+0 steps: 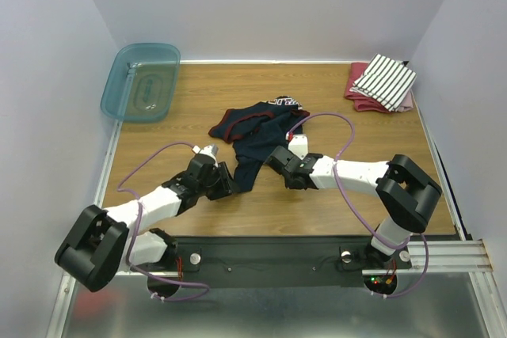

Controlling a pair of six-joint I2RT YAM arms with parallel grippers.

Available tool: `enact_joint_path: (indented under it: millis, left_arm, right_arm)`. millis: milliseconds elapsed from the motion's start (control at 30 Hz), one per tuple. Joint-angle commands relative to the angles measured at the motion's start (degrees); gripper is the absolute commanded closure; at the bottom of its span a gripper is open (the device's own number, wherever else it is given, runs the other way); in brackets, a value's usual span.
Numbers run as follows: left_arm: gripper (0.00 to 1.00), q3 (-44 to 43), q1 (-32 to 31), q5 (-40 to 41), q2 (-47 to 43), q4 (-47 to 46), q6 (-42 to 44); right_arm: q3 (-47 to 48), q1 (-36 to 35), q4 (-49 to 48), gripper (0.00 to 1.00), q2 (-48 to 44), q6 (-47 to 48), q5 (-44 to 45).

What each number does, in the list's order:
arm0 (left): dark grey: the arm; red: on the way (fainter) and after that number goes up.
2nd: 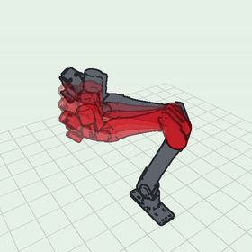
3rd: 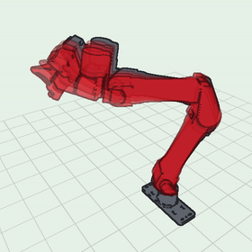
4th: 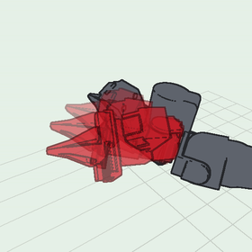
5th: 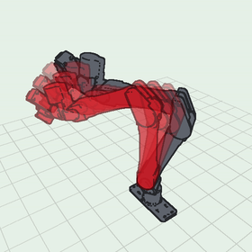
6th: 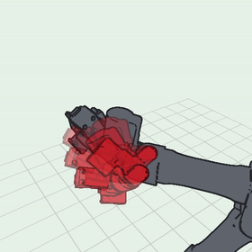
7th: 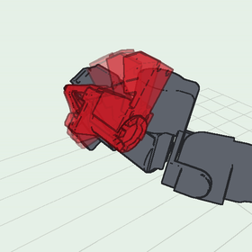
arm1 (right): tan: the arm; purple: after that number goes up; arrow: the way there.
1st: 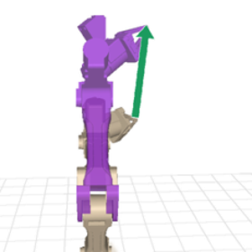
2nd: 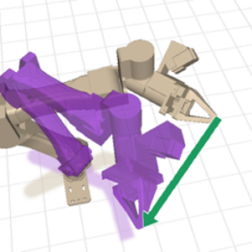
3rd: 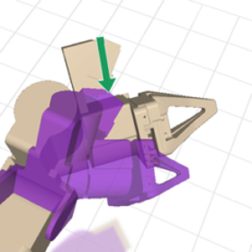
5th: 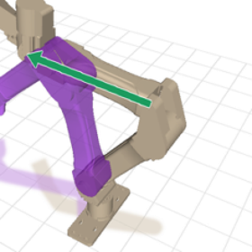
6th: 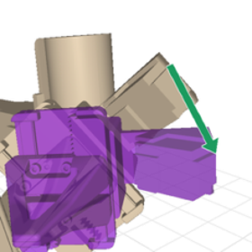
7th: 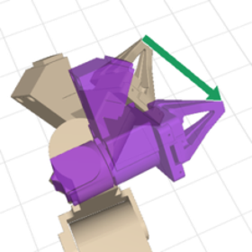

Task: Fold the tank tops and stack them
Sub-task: Flatten the tank top out

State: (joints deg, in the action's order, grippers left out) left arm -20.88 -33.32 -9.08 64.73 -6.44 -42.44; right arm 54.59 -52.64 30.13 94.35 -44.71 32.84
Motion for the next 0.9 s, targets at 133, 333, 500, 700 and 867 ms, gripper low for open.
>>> enact_joint_path:
  millis: [133, 333, 500, 700, 867]
  left_arm:
    - [0.49, -0.3, -0.4, 2.1, 5.8, -6.3, -1.9]
    - [0.69, -1.7, -0.5, 1.6, 8.1, -9.1, -2.7]
    - [1.0, -11.1, 0.6, 7.0, 7.4, -2.5, 1.1]
    - [1.0, -29.4, 11.3, 15.3, 2.2, 9.8, 7.0]
    - [1.0, -46.6, 18.2, 20.5, 0.8, 16.5, 11.9]
  right_arm:
    - [0.2, 0.9, 1.0, 0.99, -2.5, 0.4, 2.4]
    - [-0.2, 2.0, 1.0, 0.99, -4.7, 1.1, 2.8]
    - [0.3, 5.6, 1.1, 1.0, -8.3, 4.8, 4.8]
    - [6.1, 12.8, 1.1, 1.0, -15.6, 14.5, 13.4]
    - [19.5, 18.6, 0.6, 1.0, -16.6, 24.9, 20.0]
